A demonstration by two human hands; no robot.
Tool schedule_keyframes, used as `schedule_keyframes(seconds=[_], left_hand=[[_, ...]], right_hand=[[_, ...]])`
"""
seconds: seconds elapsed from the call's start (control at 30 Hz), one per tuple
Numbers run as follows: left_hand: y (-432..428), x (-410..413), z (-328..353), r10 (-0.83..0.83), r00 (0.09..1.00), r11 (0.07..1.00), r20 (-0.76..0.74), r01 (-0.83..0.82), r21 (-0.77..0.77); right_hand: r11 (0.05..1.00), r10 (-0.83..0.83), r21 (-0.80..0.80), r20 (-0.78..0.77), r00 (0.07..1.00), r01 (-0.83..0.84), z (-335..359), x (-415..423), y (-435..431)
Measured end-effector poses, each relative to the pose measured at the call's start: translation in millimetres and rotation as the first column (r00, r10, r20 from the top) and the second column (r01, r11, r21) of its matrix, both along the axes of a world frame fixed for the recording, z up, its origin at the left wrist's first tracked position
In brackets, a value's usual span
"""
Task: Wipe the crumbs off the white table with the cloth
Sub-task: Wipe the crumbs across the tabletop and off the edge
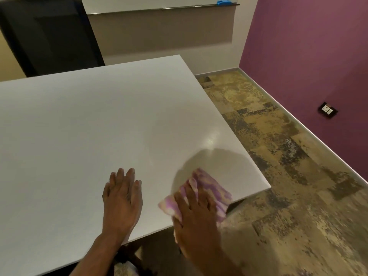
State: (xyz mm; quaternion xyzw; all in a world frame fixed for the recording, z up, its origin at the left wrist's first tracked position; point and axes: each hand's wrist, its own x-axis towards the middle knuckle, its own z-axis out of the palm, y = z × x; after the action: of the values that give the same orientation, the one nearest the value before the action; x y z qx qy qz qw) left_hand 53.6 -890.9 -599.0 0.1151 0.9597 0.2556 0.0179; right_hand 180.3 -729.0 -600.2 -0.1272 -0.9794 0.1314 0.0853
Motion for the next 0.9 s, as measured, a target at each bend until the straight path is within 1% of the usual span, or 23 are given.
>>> schedule_keyframes(seconds=[0.1,0.23,0.3,0.33,0.37,0.47,0.57,0.63,0.73,0.8,0.83,0.9], left_hand=[[-7,-6,3,0.01,1.0,0.999,0.01,-0.011,0.042],[-14,-18,4,0.064,0.998,0.991,0.028,-0.067,0.115],[-13,-20,3,0.064,0.997,0.993,0.032,-0.067,0.098],[-11,-21,2,0.045,0.999,0.997,0.019,-0.046,0.069],[-8,-21,1,0.045,0.999,0.996,0.014,-0.046,0.077],[-1,-26,4,0.105,0.993,0.975,0.053,-0.113,0.191],[2,-40,5,0.14,0.987,0.966,0.074,-0.152,0.208],[6,-52,7,0.143,0.987,0.969,0.066,-0.153,0.193],[14,-73,12,0.073,0.997,0.99,0.02,-0.075,0.122],[13,-86,15,0.015,1.0,0.999,0.0,-0.014,0.052],[10,-91,15,-0.017,1.0,1.0,-0.011,0.017,0.014],[4,-96,12,-0.09,0.996,0.994,-0.022,0.089,-0.066]], right_hand=[[0.995,0.03,-0.098,0.011,0.999,-0.029,2,-21,-36],[0.981,0.105,-0.166,-0.007,0.994,-0.105,1,-49,-51],[0.976,0.137,-0.173,-0.004,0.991,-0.136,2,-61,-54],[0.973,0.147,-0.177,-0.014,0.989,-0.147,2,-67,-57],[0.972,0.15,-0.18,-0.037,0.988,-0.154,3,-73,-59],[0.974,0.125,-0.17,-0.135,0.983,-0.147,3,-93,-65],[0.977,0.121,-0.157,-0.167,0.979,-0.147,0,-111,-65],[0.971,0.15,-0.168,-0.138,0.979,-0.173,-1,-125,-61],[0.953,0.199,-0.232,-0.007,0.98,-0.195,5,-148,-50],[0.958,0.217,-0.201,0.044,0.975,-0.205,8,-155,-45],[0.965,0.204,-0.175,0.042,0.978,-0.194,7,-155,-44],[0.986,0.113,-0.128,0.024,0.993,-0.109,8,-149,-44]])
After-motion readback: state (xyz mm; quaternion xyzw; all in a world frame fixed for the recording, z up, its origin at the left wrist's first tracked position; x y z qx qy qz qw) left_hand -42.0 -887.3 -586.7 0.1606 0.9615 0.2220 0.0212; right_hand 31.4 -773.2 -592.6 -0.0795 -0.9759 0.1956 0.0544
